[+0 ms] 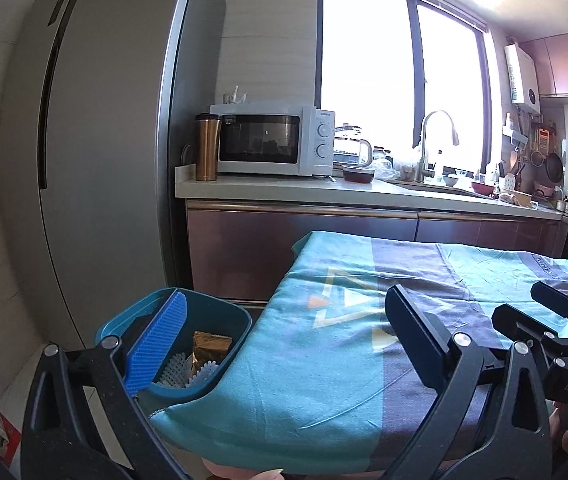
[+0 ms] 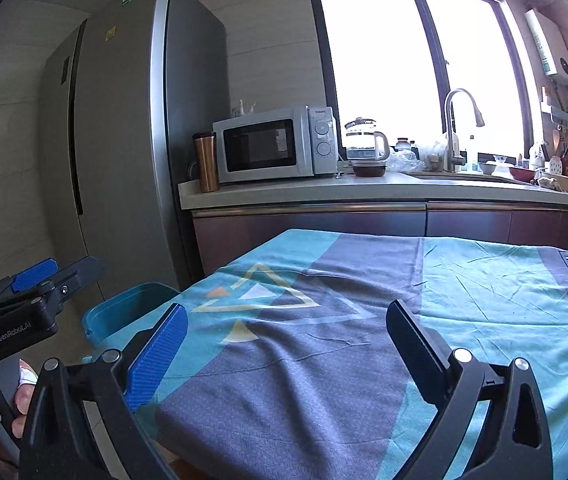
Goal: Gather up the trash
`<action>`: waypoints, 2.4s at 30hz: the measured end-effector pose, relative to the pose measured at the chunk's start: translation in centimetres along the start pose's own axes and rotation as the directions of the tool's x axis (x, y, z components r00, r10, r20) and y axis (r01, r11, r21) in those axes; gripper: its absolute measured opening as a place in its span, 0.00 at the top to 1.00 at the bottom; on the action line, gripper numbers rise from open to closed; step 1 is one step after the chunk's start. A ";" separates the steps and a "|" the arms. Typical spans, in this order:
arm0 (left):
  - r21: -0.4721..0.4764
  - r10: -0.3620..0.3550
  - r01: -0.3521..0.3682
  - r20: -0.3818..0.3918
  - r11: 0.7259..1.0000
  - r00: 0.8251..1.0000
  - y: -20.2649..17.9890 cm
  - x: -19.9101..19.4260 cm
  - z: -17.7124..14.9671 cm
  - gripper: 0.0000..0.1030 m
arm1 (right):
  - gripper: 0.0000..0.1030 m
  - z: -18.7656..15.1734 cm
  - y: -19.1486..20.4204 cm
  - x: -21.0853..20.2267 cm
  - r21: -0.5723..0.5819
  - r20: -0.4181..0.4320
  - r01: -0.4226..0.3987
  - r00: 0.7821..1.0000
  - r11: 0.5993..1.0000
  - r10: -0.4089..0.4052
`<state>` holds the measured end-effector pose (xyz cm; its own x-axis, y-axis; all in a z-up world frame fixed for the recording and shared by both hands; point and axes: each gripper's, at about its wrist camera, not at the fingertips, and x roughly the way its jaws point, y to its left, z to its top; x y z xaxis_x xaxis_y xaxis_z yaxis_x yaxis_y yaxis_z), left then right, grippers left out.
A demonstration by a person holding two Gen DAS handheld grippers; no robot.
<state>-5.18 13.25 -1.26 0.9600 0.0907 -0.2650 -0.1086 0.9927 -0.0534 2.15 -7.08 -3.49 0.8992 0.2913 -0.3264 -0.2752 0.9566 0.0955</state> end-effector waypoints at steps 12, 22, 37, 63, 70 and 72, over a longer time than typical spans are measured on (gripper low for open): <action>0.020 -0.019 0.019 0.019 1.000 1.000 -1.5 -0.4 -0.1 0.05 | 0.07 0.2 -1.4 -1.8 0.009 0.043 0.050 0.998 0.999 -0.050; 0.032 -0.016 0.015 0.029 0.999 0.999 -1.9 -0.5 0.1 0.05 | 0.07 0.3 -2.1 -2.6 0.017 0.058 0.063 0.996 0.998 -0.064; 0.042 -0.012 0.011 0.038 0.999 0.999 -2.5 -0.2 0.0 0.05 | 0.07 0.4 -2.9 -2.5 0.028 0.059 0.068 0.996 0.997 -0.070; 0.036 -0.001 0.000 0.039 0.999 0.999 -2.3 0.0 -0.3 0.05 | 0.07 0.5 -3.1 -2.7 0.029 0.066 0.081 0.994 0.996 -0.083; 0.039 0.006 -0.008 0.046 0.999 0.999 -2.4 -0.1 -0.3 0.05 | 0.07 0.6 -3.2 -2.9 0.030 0.075 0.086 0.993 0.996 -0.088; 0.040 0.006 -0.008 0.046 0.999 0.999 -2.4 -0.2 -0.3 0.05 | 0.07 0.6 -3.2 -2.9 0.032 0.075 0.088 0.993 0.996 -0.090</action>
<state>-5.18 10.83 -1.40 0.9702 0.1002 -0.2205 -0.1056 0.9943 -0.0129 0.63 -11.03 -2.25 0.9433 0.2036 -0.2622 -0.1843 0.9781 0.0967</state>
